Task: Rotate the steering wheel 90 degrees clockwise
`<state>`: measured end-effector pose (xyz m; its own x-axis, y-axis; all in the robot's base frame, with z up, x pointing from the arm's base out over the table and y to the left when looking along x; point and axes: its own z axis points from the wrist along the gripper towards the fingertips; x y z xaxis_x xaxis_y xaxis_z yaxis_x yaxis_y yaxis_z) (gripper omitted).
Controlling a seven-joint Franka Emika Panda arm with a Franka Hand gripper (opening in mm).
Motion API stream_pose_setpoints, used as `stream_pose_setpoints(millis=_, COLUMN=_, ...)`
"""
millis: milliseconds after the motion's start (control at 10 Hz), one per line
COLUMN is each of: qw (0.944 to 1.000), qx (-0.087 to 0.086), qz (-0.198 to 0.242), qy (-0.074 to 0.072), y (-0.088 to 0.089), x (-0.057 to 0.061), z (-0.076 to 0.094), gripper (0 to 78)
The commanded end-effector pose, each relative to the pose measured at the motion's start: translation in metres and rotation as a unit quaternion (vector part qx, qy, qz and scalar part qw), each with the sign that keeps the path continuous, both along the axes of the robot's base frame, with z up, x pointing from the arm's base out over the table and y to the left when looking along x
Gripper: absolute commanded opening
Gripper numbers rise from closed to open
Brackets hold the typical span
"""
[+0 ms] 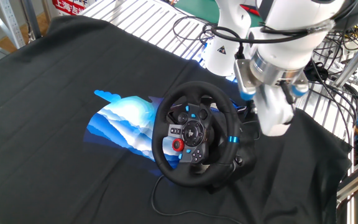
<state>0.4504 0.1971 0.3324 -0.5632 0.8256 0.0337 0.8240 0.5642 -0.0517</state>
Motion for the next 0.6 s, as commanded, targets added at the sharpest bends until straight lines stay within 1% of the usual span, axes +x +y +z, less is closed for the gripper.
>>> stream_pose_setpoints(millis=100, qw=0.9935, qx=-0.008, qz=-0.111, qy=-0.024, y=-0.0059, x=0.0102, z=-0.0041, gripper=1.5)
stream_pose_setpoints(millis=200, qw=0.9884, qx=-0.008, qz=-0.150, qy=-0.027, y=-0.0088, x=0.0143, z=-0.0071, gripper=1.5)
stream_pose_setpoints(millis=600, qw=0.9889, qx=-0.009, qz=-0.146, qy=-0.027, y=-0.0140, x=0.0189, z=-0.0086, gripper=1.5)
